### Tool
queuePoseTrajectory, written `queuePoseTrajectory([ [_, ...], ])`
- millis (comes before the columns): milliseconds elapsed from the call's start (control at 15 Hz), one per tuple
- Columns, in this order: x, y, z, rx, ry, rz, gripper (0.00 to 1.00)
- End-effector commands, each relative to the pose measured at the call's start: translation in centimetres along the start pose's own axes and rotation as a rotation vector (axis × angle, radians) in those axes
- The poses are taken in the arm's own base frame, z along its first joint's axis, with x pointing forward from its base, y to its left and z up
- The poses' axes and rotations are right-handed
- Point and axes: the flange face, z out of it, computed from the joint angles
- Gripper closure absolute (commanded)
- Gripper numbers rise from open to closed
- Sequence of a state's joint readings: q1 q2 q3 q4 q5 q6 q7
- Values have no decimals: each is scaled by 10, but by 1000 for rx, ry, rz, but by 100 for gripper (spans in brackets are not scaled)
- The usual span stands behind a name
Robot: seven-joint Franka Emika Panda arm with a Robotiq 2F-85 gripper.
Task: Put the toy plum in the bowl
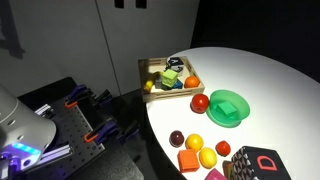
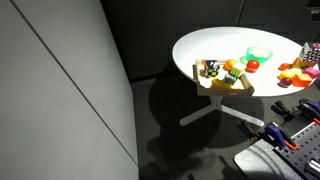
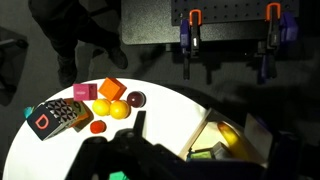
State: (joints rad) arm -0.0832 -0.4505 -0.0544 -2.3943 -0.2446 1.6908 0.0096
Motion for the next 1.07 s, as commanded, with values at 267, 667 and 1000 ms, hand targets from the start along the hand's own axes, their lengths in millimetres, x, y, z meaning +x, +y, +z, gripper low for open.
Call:
queuePoseTrajectory([
  [267,39,8,49,36,57,77,0],
  [667,74,24,95,69,109,148,0],
  [1000,98,43,134,166,122,221,0],
])
